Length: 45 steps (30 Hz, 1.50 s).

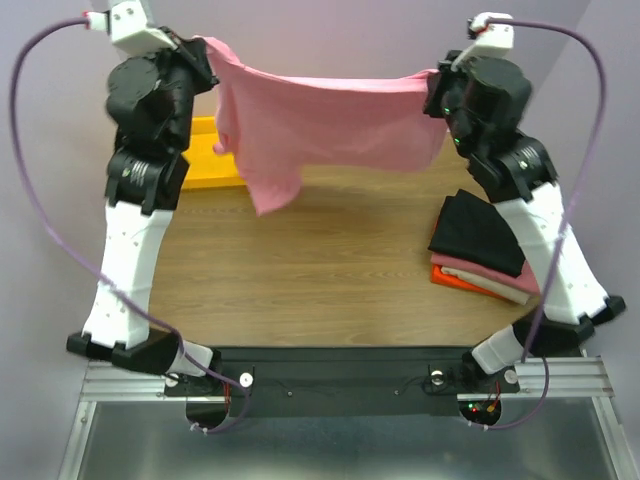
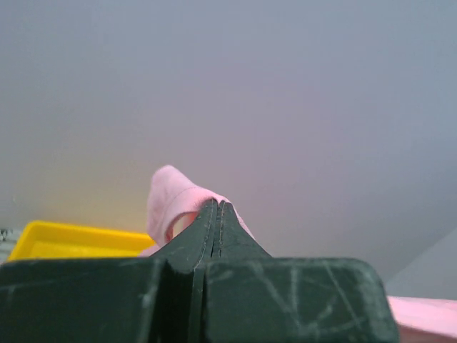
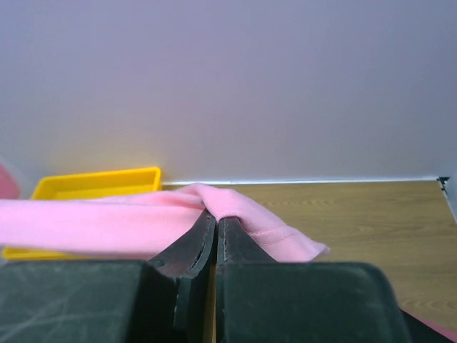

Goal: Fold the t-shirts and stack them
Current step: Flatten the tshirt out

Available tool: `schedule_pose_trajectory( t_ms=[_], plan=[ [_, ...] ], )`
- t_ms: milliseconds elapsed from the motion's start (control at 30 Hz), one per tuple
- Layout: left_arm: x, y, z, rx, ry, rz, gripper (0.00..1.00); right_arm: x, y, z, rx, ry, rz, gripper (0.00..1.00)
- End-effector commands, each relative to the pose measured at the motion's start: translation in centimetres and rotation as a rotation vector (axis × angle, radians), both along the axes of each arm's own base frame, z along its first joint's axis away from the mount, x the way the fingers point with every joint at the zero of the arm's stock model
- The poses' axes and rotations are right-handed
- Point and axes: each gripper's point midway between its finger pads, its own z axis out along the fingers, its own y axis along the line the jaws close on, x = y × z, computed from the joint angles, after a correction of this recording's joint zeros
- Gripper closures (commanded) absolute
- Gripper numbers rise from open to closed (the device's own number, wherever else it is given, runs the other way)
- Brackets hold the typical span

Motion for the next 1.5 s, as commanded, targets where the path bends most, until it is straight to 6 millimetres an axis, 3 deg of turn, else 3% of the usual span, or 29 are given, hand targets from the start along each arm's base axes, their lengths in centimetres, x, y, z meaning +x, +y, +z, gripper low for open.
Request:
schedule_pose_trajectory(
  t_ms=[0,33,67,100,133,167,200,233,267,300,333,400,433,567,667,800,900,967,1000,1033,1067,1100,1200,1233,1267,1300,1367,1433,1467],
  plan=[
    [-8.4,2.6,7.2,0.022,-0.238,0.011,1.00,-3.7,-0.9,1.8,0.020,-0.068,0.072,1.00],
    [-7.0,2.1,4.1,0.055,-0.172,0.005,1.00,-5.0,-1.6,1.4,0.028,-0.066,0.075,1.00],
    [-8.6,2.4,3.7,0.060,-0.182,-0.008,1.00,-4.6,-1.2,-2.3,0.013,0.010,0.078,1.00],
    [-8.7,2.1,2.2,0.062,-0.161,-0.025,1.00,-5.8,-1.6,-3.4,0.020,0.024,0.087,1.00],
    [-6.9,1.1,-3.5,0.070,-0.051,-0.054,1.00,-6.2,-1.1,-5.2,0.017,0.059,0.127,1.00],
    [-8.8,1.3,-3.9,0.043,-0.086,-0.074,1.00,-6.6,-0.5,-7.2,0.033,0.099,0.155,0.99],
    [-8.8,1.0,-6.3,0.028,-0.052,-0.094,1.00,-6.7,0.1,-12.9,0.004,0.214,0.177,1.00],
    [-7.5,0.5,-13.1,0.010,0.072,-0.102,1.00,-7.4,0.8,-15.0,0.013,0.256,0.223,1.00],
    [-8.7,0.7,-14.5,-0.116,0.078,-0.111,1.00,-8.3,0.8,-16.9,0.049,0.294,0.233,1.00],
    [-8.8,0.3,-17.5,-0.176,0.136,-0.127,1.00,-8.9,0.9,-21.8,0.040,0.394,0.233,1.00],
    [-9.2,-0.3,-23.7,-0.256,0.249,-0.147,1.00,-9.8,1.4,-24.2,0.077,0.450,0.253,1.00],
    [-10.3,-1.6,-30.2,-0.365,0.385,-0.199,1.00,-11.0,1.6,-28.5,0.106,0.550,0.257,1.00],
    [-11.5,-1.9,-35.8,-0.405,0.483,-0.206,1.00,-12.4,1.3,-32.4,0.107,0.635,0.251,1.00],
    [-16.0,-3.3,-45.7,-0.465,0.725,-0.269,1.00,-15.5,0.3,-38.8,0.159,0.779,0.201,1.00],
    [-18.3,-3.9,-49.2,-0.478,0.808,-0.313,1.00,-17.1,-0.3,-40.8,0.219,0.814,0.171,1.00],
    [-18.9,-3.9,-48.7,-0.471,0.788,-0.329,1.00,-17.8,-0.4,-40.4,0.250,0.786,0.182,1.00],
    [-18.6,-4.1,-46.6,-0.456,0.750,-0.345,1.00,-17.4,0.2,-37.7,0.274,0.721,0.233,1.00],
    [-18.0,-4.2,-42.4,-0.425,0.668,-0.372,1.00,-17.1,0.8,-35.2,0.287,0.665,0.283,1.00],
    [-17.5,-3.6,-40.4,-0.410,0.615,-0.346,1.00,-16.7,1.3,-32.5,0.290,0.607,0.316,1.00],
    [-17.3,-3.1,-35.4,-0.407,0.507,-0.344,1.00,-16.5,1.5,-30.6,0.295,0.567,0.345,1.00],
    [-17.4,-2.2,-33.4,-0.397,0.471,-0.307,1.00,-16.5,1.6,-28.5,0.302,0.515,0.365,1.00],
    [-17.6,-0.1,-27.9,-0.396,0.337,-0.231,1.00,-16.2,1.6,-24.7,0.309,0.428,0.388,1.00],
    [-19.1,2.5,-21.0,-0.376,0.178,-0.159,1.00,-16.9,1.0,-18.6,0.326,0.286,0.420,1.00],
    [-20.8,3.2,-16.5,-0.382,0.078,-0.177,1.00,-17.1,0.8,-16.7,0.332,0.245,0.428,1.00],
    [-21.4,3.3,-14.4,-0.375,0.039,-0.193,1.00,-17.9,0.4,-12.8,0.350,0.159,0.448,0.99],
    [-23.3,3.8,-10.8,-0.360,-0.049,-0.215,1.00,-18.6,0.5,-11.2,0.351,0.128,0.480,1.00],
    [-24.7,4.0,-7.0,-0.326,-0.140,-0.236,1.00,-20.0,-0.2,-6.2,0.358,0.020,0.514,1.00],
    [-26.3,4.2,-3.8,-0.261,-0.214,-0.254,1.00,-21.5,0.0,-3.5,0.349,-0.028,0.580,1.00],
    [-28.4,3.9,-0.6,-0.231,-0.285,-0.305,1.00,-22.9,-0.1,-1.0,0.349,-0.084,0.626,1.00]
  ],
)
